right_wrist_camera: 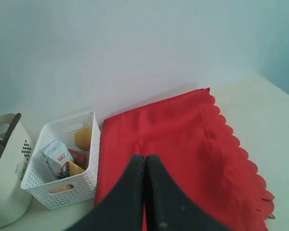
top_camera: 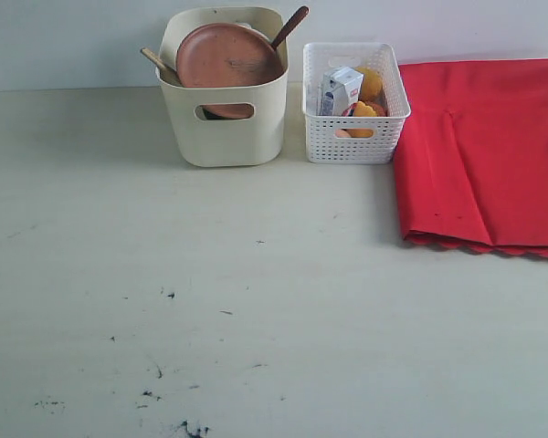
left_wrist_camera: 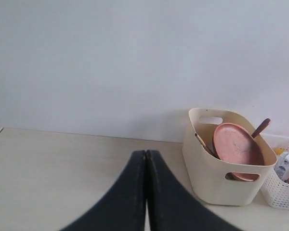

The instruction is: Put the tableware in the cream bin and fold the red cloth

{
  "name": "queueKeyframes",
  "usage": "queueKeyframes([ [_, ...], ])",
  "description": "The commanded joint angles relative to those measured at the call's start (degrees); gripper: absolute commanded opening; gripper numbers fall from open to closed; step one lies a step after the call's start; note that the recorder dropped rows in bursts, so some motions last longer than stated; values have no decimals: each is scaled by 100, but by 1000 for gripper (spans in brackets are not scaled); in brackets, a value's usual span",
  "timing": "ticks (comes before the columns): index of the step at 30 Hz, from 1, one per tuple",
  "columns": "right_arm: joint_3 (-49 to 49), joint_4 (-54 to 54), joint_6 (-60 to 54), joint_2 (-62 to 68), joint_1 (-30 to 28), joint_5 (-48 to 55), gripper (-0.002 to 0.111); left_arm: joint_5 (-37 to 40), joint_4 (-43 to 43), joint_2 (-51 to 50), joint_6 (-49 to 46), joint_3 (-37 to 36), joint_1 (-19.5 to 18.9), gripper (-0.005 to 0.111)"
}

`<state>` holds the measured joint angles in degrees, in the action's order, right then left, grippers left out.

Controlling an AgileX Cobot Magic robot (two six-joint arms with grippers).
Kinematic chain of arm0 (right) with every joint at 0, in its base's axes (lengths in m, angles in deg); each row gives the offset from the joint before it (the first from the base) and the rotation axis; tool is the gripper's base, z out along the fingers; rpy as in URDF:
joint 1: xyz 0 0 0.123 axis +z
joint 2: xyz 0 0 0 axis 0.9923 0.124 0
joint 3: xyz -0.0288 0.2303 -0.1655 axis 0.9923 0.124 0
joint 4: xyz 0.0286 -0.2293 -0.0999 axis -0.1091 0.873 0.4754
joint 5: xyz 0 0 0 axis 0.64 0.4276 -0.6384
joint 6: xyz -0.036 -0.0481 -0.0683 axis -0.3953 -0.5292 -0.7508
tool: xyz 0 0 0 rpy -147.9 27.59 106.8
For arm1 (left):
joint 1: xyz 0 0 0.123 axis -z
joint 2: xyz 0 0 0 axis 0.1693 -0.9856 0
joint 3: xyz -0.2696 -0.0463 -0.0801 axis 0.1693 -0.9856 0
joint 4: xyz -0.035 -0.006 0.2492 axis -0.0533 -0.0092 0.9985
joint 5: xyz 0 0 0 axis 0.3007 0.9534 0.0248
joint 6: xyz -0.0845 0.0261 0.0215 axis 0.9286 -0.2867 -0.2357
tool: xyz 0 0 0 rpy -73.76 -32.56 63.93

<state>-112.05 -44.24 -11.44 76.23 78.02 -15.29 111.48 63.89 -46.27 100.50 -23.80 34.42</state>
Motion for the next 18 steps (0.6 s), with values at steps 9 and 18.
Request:
queueKeyframes([
  [9,27,-30,-2,-278,15,46,0,-1281,-611,1715,267,-1241,-2151,0],
  [18,27,-30,-2,-278,15,46,0,-2379,-1129,2216,229,-3051,-2682,0],
])
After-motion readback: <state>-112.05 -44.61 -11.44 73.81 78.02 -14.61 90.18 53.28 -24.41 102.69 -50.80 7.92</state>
